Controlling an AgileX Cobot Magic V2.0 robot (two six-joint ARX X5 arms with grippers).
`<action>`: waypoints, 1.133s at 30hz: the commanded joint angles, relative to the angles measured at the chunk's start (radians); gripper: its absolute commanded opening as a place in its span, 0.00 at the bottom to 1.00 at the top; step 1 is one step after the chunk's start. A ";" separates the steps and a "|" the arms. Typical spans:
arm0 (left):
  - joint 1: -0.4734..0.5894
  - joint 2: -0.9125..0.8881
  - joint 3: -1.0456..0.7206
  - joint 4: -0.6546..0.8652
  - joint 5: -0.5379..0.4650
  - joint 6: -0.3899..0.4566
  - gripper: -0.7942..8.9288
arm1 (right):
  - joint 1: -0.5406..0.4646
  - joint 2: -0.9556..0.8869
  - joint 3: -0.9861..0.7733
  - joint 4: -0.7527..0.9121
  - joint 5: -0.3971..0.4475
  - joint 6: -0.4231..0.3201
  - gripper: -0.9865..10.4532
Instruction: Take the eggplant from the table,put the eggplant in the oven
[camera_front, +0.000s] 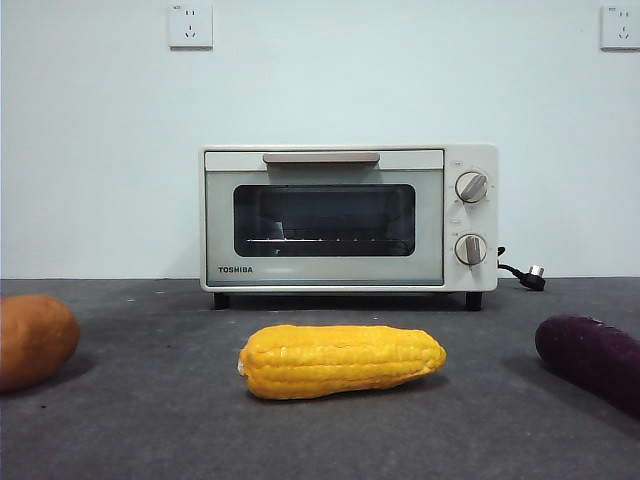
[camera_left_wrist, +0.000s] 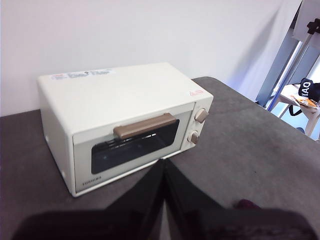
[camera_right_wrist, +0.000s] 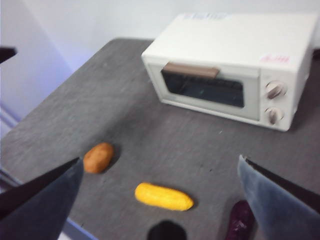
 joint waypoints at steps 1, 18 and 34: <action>-0.011 0.034 0.001 0.049 0.007 0.013 0.08 | 0.008 0.016 0.003 -0.009 -0.012 -0.004 0.62; -0.131 0.580 0.214 0.191 0.025 0.099 0.08 | 0.047 0.067 0.003 -0.083 -0.026 -0.015 0.61; -0.224 0.937 0.516 0.178 -0.164 0.200 0.08 | 0.047 0.075 0.003 -0.088 -0.025 -0.034 0.61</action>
